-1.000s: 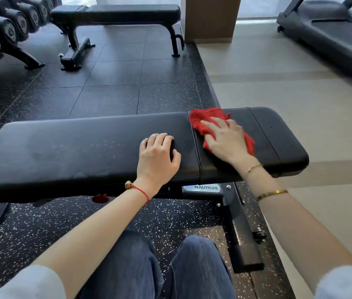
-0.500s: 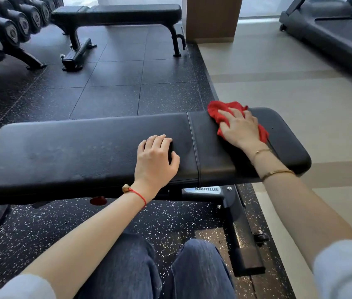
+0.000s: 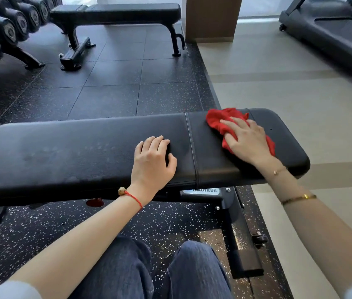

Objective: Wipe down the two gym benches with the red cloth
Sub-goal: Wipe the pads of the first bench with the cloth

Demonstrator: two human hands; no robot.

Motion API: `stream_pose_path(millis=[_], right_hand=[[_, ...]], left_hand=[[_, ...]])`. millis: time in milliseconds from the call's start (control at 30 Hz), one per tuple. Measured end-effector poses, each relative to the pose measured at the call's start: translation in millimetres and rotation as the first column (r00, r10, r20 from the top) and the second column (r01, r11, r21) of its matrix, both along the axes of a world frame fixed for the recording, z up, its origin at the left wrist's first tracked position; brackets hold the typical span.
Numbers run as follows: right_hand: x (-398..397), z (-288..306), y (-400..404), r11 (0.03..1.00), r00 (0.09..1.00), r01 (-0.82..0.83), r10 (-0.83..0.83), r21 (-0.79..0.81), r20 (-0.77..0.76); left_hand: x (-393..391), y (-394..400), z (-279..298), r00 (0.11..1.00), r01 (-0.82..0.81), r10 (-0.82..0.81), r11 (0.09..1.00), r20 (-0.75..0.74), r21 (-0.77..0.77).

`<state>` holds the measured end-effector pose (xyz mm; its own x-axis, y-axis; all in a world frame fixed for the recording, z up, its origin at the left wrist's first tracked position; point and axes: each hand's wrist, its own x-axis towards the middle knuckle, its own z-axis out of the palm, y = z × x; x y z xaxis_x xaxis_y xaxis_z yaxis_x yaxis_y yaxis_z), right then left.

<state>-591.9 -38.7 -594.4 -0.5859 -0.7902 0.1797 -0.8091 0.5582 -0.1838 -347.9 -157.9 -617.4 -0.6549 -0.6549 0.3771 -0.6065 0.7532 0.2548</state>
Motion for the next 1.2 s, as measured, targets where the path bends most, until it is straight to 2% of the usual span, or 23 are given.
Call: stream_pose_path(millis=[100,233,367,433,500,600,667,733,900,1000,1100,1200], right_hand=[[-9,7,-43,0.997,0.997,0.069,-0.070,0.046,0.033],[36,7,-81,0.995,0.995,-0.086,0.083,0.055,0.050],[61,-2,-47,0.967,0.967,-0.254,0.254,-0.004,0.024],[48,-4,-24,0.960,0.960,-0.278,0.278,-0.029,0.012],[20,-5,-5,0.980,0.980,-0.197,0.196,-0.038,-0.025],[-20,-2,13,0.999,0.999,0.041,-0.041,-0.019,-0.028],[-21,0,12,0.994,0.994,0.107,-0.107,-0.005,-0.013],[-1,1,8,0.996,0.996,0.086,-0.086,0.002,-0.011],[69,-4,23,0.992,0.992,-0.128,0.128,-0.009,-0.008],[81,-7,44,0.985,0.985,-0.173,0.173,-0.018,-0.015],[67,-13,68,0.995,0.994,-0.088,0.085,-0.049,-0.064],[34,-13,81,0.988,0.990,0.131,-0.135,-0.076,-0.047]], left_hand=[[-1,-1,1,1.000,0.001,-0.001,1.000,-0.007,-0.012],[-1,-2,2,1.000,-0.001,0.001,1.000,-0.027,-0.006],[0,-3,2,0.999,0.006,-0.006,1.000,-0.041,-0.004],[1,-3,2,0.999,0.008,-0.008,1.000,-0.043,0.003],[1,-2,2,0.999,0.009,-0.008,1.000,-0.046,0.008],[1,-1,3,0.999,0.009,-0.009,1.000,-0.044,0.007],[1,-2,2,0.999,0.008,-0.008,1.000,-0.043,0.005],[0,-1,2,0.999,0.005,-0.005,1.000,-0.045,0.010],[2,0,5,1.000,0.009,-0.008,1.000,-0.027,0.029],[5,-1,4,0.999,0.031,-0.031,0.999,-0.010,0.016],[6,-4,1,0.999,0.042,-0.042,0.999,-0.008,-0.001],[4,-4,0,0.999,0.047,-0.047,0.999,-0.012,-0.012]])
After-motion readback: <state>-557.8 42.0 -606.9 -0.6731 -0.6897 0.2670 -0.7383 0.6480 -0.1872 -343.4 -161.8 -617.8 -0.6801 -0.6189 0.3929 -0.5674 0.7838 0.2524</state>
